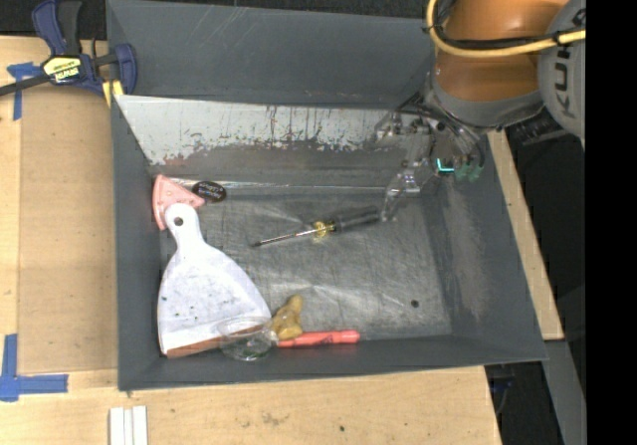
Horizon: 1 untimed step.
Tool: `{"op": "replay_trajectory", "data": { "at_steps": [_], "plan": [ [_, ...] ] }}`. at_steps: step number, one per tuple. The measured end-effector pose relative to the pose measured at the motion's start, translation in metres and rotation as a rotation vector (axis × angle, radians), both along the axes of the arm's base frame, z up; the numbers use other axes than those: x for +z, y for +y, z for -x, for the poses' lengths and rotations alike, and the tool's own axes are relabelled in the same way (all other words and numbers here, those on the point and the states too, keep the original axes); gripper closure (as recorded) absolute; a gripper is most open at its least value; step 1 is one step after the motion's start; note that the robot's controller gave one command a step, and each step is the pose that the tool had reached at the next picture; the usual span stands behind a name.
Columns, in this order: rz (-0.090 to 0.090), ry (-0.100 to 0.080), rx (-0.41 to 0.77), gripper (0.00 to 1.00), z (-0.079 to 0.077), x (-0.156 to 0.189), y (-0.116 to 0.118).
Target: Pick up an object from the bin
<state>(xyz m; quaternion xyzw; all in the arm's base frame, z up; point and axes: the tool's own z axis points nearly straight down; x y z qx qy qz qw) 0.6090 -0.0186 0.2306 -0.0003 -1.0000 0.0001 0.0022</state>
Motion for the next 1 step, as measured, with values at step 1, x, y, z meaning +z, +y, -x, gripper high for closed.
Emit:
{"op": "replay_trajectory", "data": {
  "at_steps": [1],
  "plan": [
    [0.0, -0.009, 0.0, 0.0, -0.0014, 0.0051, 0.0]
  ]
}}
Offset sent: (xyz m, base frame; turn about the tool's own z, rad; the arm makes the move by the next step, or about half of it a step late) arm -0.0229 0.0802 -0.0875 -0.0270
